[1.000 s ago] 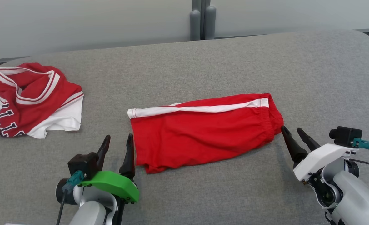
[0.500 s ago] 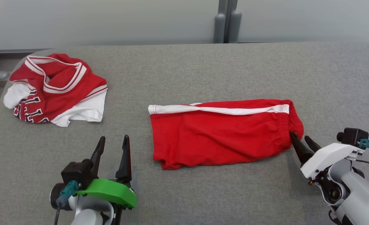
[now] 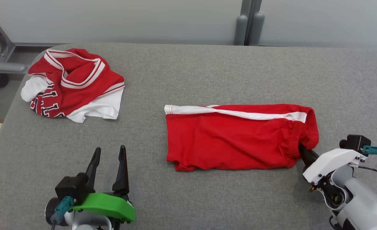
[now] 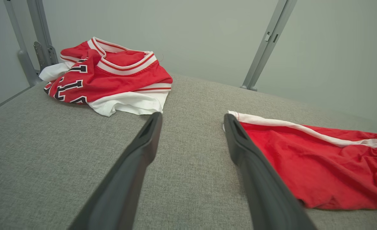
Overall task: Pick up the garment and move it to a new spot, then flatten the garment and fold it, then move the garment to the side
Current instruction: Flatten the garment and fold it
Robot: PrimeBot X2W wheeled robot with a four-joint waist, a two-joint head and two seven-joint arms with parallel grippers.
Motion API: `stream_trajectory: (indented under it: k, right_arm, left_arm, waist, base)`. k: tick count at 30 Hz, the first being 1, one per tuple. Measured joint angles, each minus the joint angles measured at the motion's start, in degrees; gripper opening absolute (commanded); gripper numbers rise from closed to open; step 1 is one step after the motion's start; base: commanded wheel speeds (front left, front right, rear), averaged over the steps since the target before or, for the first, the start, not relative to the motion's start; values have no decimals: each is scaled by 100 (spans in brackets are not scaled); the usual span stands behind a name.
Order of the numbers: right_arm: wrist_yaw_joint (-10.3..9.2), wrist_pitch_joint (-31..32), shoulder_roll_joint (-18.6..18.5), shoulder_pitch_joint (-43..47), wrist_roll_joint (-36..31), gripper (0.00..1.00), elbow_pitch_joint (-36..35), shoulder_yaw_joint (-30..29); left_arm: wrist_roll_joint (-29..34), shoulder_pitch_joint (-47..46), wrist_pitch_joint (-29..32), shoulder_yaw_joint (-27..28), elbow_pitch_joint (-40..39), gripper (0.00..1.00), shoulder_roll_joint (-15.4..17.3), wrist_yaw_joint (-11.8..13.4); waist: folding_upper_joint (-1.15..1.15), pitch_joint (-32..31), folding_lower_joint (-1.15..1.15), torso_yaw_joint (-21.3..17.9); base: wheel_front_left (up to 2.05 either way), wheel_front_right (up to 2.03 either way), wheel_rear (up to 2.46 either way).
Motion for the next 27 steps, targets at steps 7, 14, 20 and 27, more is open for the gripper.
stream_trajectory:
  k: [7, 14, 20, 27]
  right_arm:
    - [49, -29, -9, -99, 7, 0, 133, -19]
    - [99, -186, -303, -254, 4, 0, 203, -141]
    - [100, -237, -467, -296, -5, 0, 200, -153]
    - [152, -252, -198, -428, -81, 0, -413, 202]
  left_arm:
    - [91, 219, 0, 166, -92, 100, 4, 23]
    - [143, 355, 2, 178, -221, 100, 3, 24]
    - [162, 448, 11, 183, -314, 100, 3, 24]
    - [201, 478, 113, 163, -422, 100, -1, 24]
  waist:
    - [0, -48, 0, -87]
    - [0, -126, 0, -252]
    - [0, -200, 0, -393]
    - [0, -290, 0, -476]
  base:
    - [0, 0, 0]
    - [0, 0, 0]
    - [0, 0, 0]
    - [0, 0, 0]
